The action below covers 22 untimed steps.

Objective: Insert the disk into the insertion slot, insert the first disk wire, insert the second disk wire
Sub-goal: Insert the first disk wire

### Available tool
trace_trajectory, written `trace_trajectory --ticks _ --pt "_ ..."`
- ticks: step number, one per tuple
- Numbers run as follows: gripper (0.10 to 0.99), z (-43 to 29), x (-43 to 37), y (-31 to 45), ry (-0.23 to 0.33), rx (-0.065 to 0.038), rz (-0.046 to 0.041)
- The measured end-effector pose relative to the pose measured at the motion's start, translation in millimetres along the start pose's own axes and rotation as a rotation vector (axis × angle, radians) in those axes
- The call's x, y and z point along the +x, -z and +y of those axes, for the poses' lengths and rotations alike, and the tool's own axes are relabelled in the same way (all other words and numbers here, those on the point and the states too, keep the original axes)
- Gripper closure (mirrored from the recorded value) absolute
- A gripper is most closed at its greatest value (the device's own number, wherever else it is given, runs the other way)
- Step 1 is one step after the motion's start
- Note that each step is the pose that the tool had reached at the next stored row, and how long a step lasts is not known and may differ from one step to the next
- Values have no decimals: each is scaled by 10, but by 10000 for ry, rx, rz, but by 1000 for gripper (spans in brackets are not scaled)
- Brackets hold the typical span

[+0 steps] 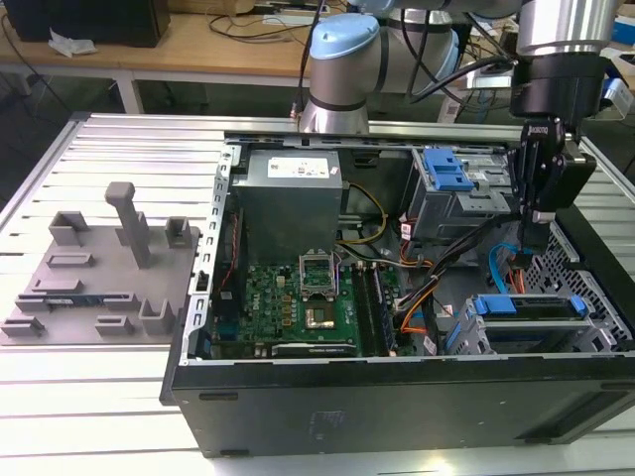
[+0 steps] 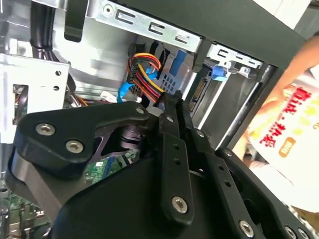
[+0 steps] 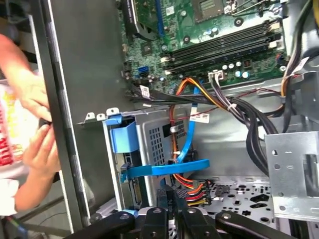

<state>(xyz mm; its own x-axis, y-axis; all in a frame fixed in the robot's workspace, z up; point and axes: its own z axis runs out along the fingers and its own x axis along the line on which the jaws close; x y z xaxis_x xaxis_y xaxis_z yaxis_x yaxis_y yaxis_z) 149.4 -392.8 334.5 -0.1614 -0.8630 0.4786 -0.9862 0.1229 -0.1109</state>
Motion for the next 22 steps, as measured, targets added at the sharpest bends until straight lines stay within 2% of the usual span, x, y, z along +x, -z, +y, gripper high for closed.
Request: trace_trajectory --ticks 1,4,6,8,10,12,14,16,20,22 --pt "914 -4 26 2 -4 -18 -110" --pt "914 -14 84 0 -9 -39 -240" --pt "914 -23 143 -5 -16 -70 -426" --pt "914 -27 168 -6 -20 -97 -601" --pt "914 -32 196 -7 -14 -142 -938" --pt "914 -38 231 -7 -10 -179 -1211" --pt "914 -41 256 -14 -11 -192 -1299" --pt "914 -50 316 -40 -14 -207 -1387" --pt "914 -69 445 -111 -16 -215 -1440" --pt "914 -75 488 -129 -20 -235 -1565"
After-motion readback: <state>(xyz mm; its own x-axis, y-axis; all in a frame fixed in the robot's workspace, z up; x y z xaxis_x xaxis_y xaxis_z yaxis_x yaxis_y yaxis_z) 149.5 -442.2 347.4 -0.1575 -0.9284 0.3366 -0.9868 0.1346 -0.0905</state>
